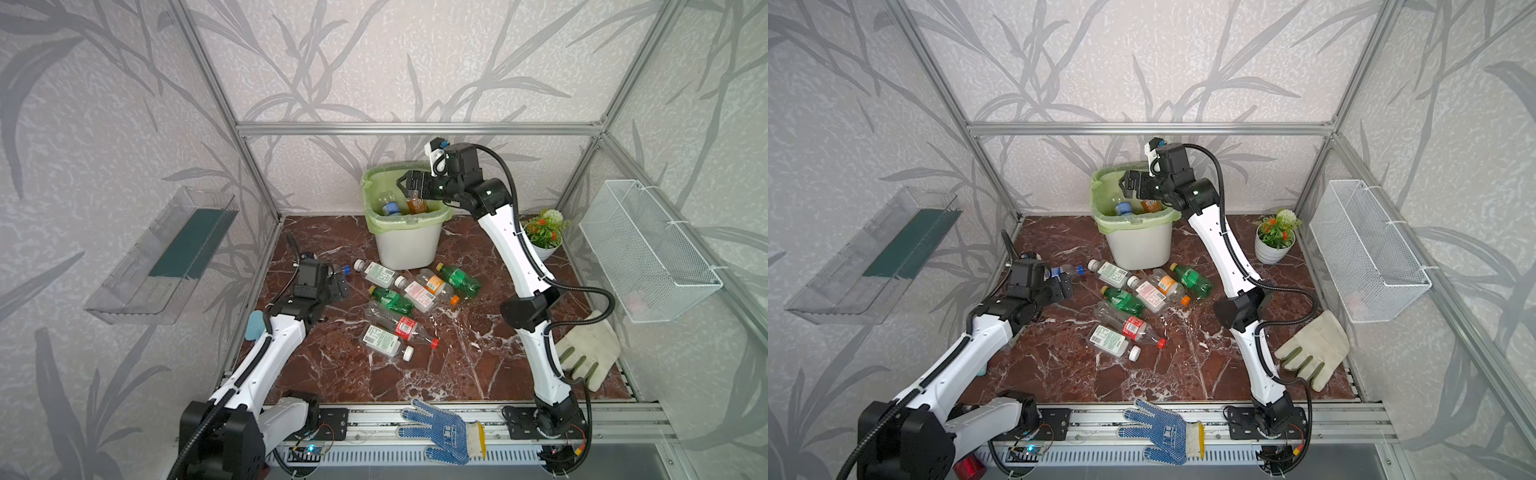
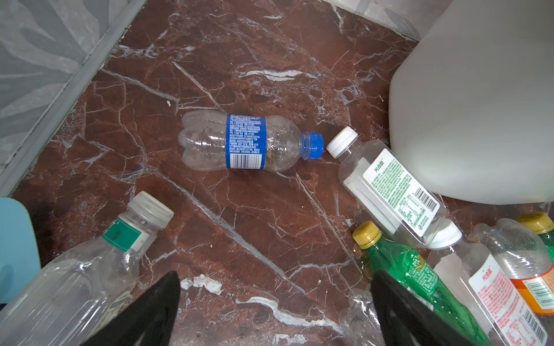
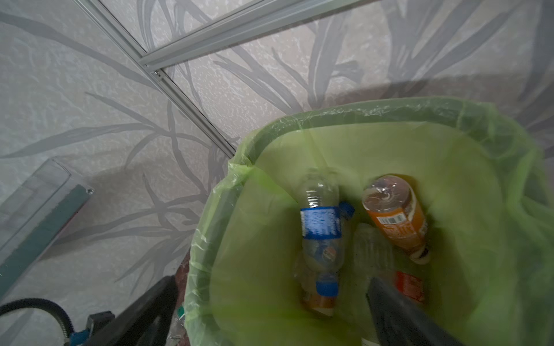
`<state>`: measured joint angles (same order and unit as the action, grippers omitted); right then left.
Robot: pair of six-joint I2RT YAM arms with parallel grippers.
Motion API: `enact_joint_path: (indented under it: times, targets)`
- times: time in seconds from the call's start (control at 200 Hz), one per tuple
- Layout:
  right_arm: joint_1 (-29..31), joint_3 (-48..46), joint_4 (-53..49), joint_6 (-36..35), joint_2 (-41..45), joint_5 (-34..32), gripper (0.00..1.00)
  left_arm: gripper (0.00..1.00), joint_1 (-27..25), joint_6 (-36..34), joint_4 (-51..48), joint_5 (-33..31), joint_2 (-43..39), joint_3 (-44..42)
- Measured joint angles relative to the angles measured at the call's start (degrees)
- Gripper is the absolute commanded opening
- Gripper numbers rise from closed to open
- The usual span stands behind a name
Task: Throw the plastic bottles in the bin
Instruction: 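Lift the crushed clear bottle with the right gripper over the bin, then release the bottle into the bin and withdraw the right gripper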
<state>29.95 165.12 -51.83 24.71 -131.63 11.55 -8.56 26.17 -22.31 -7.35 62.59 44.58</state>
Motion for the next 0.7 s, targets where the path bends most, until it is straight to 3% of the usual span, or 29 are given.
enact_joint_path:
  times: [0.085, 0.175, 0.35, 0.53, 0.7]
  targets:
    - [-0.28, -1.51, -0.72, -0.76, 5.44, -1.07, 0.99, 0.99, 0.0, 0.24, -0.35, -0.61, -1.68, 0.0]
    - [-0.66, -12.39, 3.56, -0.85, 16.24, -1.53, 0.99, 0.99, 0.02, 0.22, -0.83, -2.12, -4.07, 0.0]
    - [-0.92, -53.24, 28.72, 0.79, 42.27, -2.16, 0.99, 0.99, 0.39, -1.01, -3.3, -5.49, -6.43, 0.48]
    - [-5.4, -79.23, 46.45, 5.6, 50.38, 0.81, 0.99, 0.99, 2.14, -3.32, -6.97, -7.74, -5.29, 2.23]
    - [-11.43, -99.38, 53.62, 10.99, 55.17, 2.71, 0.99, 0.99, 4.26, -8.02, -10.6, -11.04, -2.03, 4.46]
